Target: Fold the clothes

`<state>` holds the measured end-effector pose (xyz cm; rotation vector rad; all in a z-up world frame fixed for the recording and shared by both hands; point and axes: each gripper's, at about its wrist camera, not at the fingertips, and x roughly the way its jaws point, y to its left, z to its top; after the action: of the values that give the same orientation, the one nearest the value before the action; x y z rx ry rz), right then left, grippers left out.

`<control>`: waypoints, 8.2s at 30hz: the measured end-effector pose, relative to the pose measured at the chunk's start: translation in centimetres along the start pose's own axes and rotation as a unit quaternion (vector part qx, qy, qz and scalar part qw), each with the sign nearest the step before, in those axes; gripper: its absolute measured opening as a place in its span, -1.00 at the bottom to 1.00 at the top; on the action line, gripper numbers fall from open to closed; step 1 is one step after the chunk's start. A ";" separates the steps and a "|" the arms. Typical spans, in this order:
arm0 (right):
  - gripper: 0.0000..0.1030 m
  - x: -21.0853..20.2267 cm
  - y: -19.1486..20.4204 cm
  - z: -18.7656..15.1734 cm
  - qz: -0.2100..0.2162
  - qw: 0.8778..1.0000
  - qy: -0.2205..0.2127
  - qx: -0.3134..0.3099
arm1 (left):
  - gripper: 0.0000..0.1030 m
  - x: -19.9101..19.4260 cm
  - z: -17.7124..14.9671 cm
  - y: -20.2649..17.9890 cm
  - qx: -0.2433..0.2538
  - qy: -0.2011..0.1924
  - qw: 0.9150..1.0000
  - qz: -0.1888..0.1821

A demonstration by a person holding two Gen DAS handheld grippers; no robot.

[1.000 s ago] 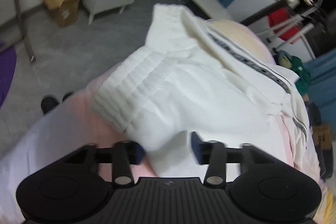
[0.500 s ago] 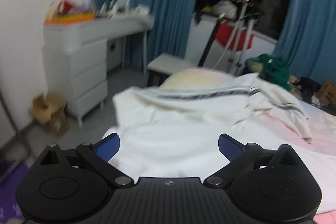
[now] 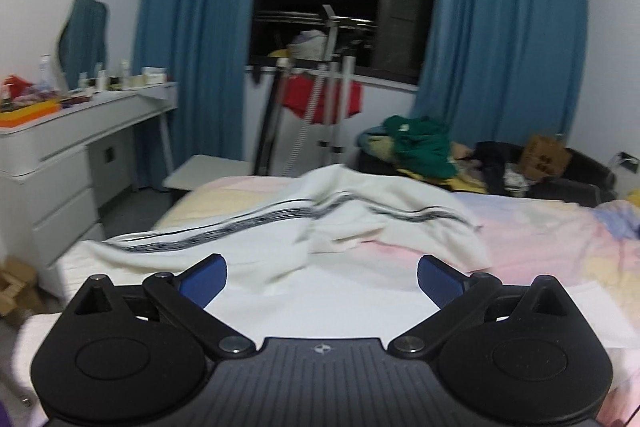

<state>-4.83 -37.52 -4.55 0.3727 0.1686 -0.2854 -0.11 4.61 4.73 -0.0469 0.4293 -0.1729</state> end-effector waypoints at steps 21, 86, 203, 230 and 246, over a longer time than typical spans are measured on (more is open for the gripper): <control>0.59 2.5 4.7 -3.8 0.081 0.993 0.057 -0.066 | 0.99 11.6 -5.6 -6.8 0.043 0.031 0.999 -0.002; -0.87 22.4 -23.1 -5.1 -0.201 0.924 0.065 0.318 | 0.99 19.8 -12.3 -7.7 0.050 0.133 0.988 -0.058; 0.58 14.4 -1.0 -9.4 -0.046 0.962 0.260 0.065 | 0.46 41.6 1.3 -0.5 -0.263 0.159 0.947 -0.094; 0.55 9.1 -1.9 -6.0 -0.050 0.974 0.212 0.063 | 0.88 7.0 -5.4 9.4 -0.241 0.214 0.946 0.019; 0.56 6.1 -5.6 -4.1 -0.063 0.969 0.190 0.145 | 0.90 -0.3 -10.4 21.4 -0.381 0.258 0.875 0.150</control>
<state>-1.18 -42.41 -11.48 0.7087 0.5324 -0.3646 -1.41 25.59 -6.36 -0.7225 1.0145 0.3138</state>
